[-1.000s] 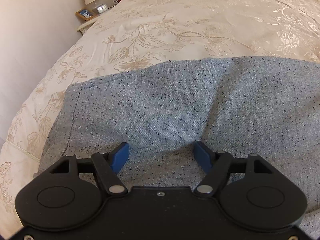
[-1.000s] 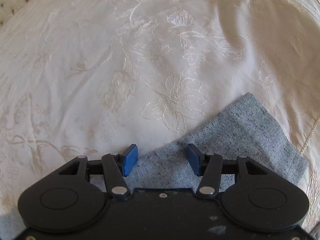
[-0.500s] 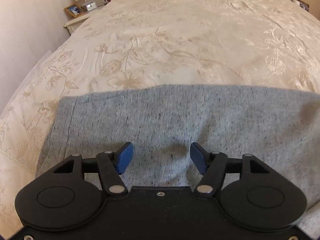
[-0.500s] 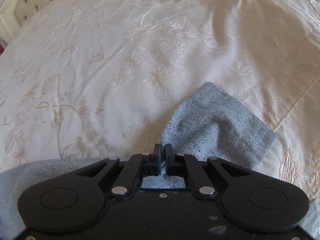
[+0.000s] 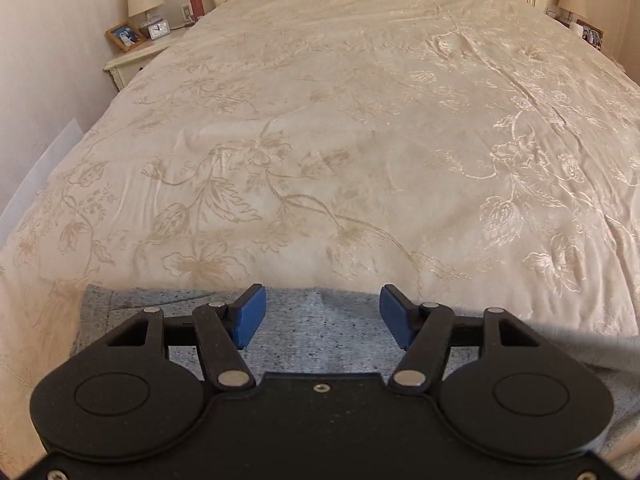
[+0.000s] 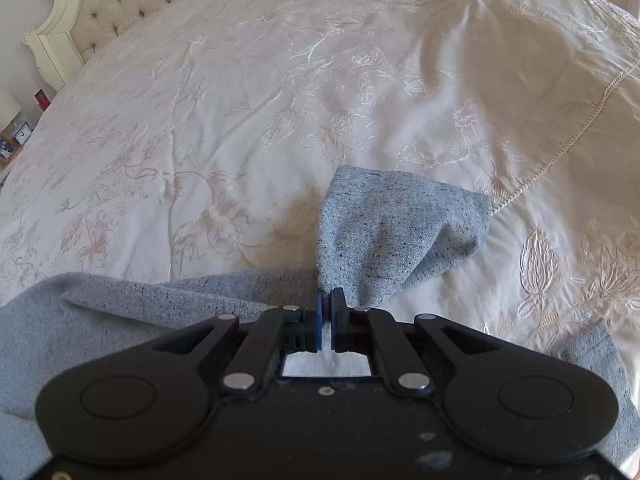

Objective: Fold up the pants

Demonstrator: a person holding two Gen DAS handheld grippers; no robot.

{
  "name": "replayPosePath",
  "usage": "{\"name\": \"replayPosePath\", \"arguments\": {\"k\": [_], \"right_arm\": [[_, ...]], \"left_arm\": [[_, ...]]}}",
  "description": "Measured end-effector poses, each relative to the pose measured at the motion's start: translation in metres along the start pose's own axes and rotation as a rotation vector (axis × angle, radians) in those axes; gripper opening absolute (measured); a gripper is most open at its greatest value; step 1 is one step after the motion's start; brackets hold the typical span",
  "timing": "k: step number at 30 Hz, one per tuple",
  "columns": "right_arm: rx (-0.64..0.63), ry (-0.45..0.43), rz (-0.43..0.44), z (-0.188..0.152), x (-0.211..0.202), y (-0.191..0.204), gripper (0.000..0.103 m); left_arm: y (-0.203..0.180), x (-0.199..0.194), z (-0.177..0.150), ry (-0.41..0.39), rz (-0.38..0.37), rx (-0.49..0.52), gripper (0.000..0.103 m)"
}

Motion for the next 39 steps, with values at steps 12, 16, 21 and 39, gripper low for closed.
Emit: {"name": "replayPosePath", "arguments": {"k": [12,16,21,39], "right_arm": [[0.018,0.007,0.036,-0.04,-0.026,-0.019,0.004],[0.009,0.002,0.042,-0.042,-0.027,-0.019,0.004],[0.043,-0.005,0.062,-0.04,-0.029,-0.023,0.004],[0.115,-0.136,0.068,-0.012,-0.086,-0.032,0.005]], "left_arm": [[-0.015,0.005,-0.017,0.113,-0.034,-0.093,0.066],[-0.021,0.022,-0.016,0.174,-0.029,-0.127,0.066],[-0.027,0.044,-0.021,0.248,0.003,-0.144,0.056],[-0.013,-0.173,-0.037,-0.031,-0.028,-0.087,0.007]]}}
Point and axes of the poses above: each gripper's, at about its wrist camera, not at the fingertips, and x roughly the way its jaws point, y to its left, z to its top, the point moved 6 cm from there along x, roughly the way its jaws point, and after that the axes turned 13 degrees about -y, right-handed, at the moved point
